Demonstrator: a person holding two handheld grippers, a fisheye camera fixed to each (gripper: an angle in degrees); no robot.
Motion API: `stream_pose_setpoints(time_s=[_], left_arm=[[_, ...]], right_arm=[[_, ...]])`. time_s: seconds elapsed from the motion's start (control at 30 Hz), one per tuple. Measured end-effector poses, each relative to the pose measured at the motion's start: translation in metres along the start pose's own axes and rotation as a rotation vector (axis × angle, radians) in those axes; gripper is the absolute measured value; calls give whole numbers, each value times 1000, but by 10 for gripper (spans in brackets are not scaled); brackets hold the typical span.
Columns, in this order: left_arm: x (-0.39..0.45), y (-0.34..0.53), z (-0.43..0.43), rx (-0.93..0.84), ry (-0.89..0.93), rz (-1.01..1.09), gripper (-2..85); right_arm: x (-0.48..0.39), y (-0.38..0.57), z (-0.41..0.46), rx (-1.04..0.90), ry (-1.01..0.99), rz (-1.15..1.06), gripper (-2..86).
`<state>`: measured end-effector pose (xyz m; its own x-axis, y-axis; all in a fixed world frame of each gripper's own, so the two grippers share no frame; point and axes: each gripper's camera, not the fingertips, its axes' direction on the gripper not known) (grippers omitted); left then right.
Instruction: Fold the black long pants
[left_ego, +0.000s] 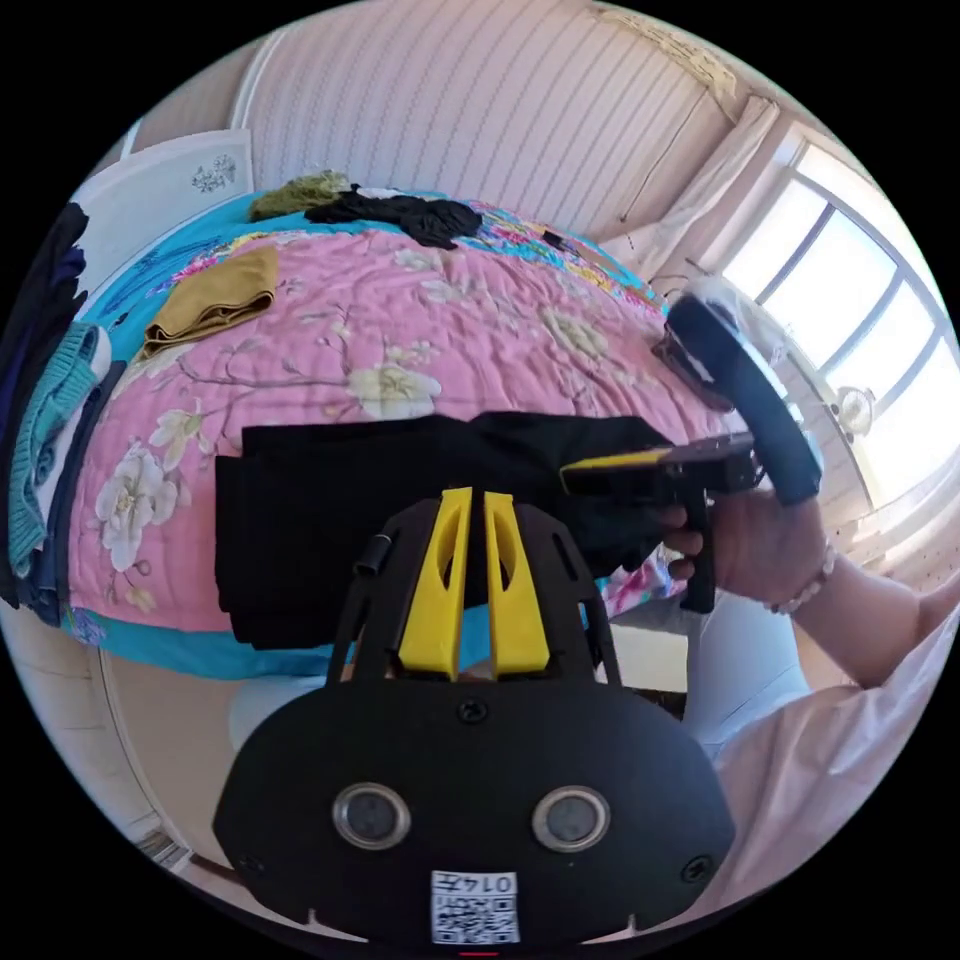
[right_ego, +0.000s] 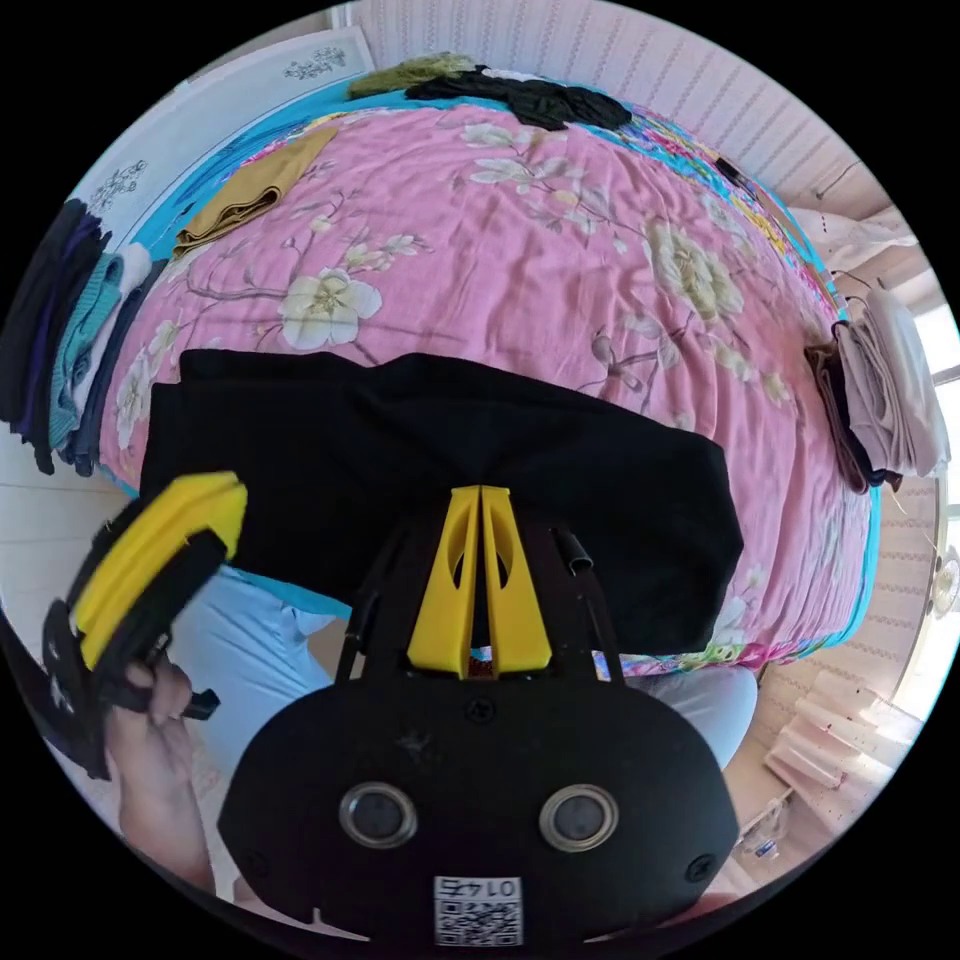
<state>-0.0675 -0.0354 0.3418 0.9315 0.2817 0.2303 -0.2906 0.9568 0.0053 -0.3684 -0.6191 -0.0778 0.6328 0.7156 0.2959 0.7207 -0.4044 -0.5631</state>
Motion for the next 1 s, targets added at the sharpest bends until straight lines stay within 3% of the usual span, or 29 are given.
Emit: stream_pose_setpoints(time_s=[0.27, 0.5, 0.73, 1.0], left_arm=[[1, -3, 7, -43, 10, 0, -2], [-30, -13, -46, 97, -169, -83, 26], [-60, 0, -21, -39, -192, -165, 75], [-50, 2, -25, -43, -210, -125, 21]], right_arm=[[13, -8, 3, 9, -8, -40, -10], [14, -15, 7, -7, 42, -55, -10], [19, -6, 11, 94, 77, -250, -10], [33, -10, 12, 106, 49, -308, -10]])
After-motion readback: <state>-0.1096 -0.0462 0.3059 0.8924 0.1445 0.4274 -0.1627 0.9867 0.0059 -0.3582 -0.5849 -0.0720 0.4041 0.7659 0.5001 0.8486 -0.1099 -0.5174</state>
